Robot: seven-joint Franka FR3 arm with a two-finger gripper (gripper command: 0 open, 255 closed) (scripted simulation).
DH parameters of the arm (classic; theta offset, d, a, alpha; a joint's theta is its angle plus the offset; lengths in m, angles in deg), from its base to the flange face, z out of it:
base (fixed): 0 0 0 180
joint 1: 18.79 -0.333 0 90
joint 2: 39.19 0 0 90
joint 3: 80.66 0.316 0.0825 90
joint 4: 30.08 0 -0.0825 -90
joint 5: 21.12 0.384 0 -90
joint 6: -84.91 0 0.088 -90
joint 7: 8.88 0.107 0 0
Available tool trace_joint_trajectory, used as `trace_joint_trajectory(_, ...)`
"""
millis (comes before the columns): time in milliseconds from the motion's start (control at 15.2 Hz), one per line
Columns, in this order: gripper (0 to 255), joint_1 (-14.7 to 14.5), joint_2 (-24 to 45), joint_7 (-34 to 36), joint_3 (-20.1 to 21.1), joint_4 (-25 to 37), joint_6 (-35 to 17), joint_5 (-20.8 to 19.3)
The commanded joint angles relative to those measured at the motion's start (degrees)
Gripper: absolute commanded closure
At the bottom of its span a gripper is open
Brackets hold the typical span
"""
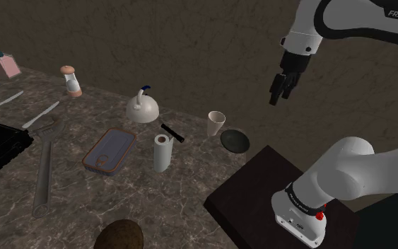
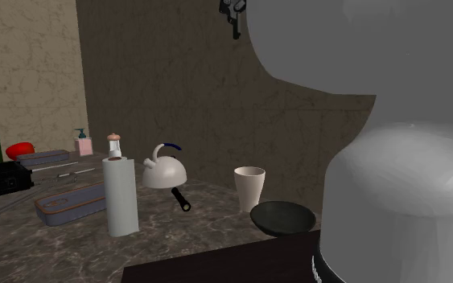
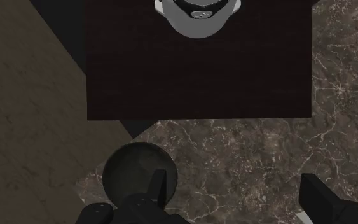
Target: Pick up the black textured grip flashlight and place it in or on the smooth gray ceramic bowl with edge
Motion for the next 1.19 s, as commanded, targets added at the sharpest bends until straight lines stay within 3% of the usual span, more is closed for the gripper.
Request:
trace_joint_trajectory(0,0,0.0,0.0,0.0,0.0,0.0,0.0,0.0)
trace_joint_trajectory(594,0,-1.7,12.9,-0.2,1.7,-5.0,-20.0,1.2)
trace_joint_trajectory(1122,0,-3.1,28.9,-0.3,3.2,-3.4,-36.4,1.8)
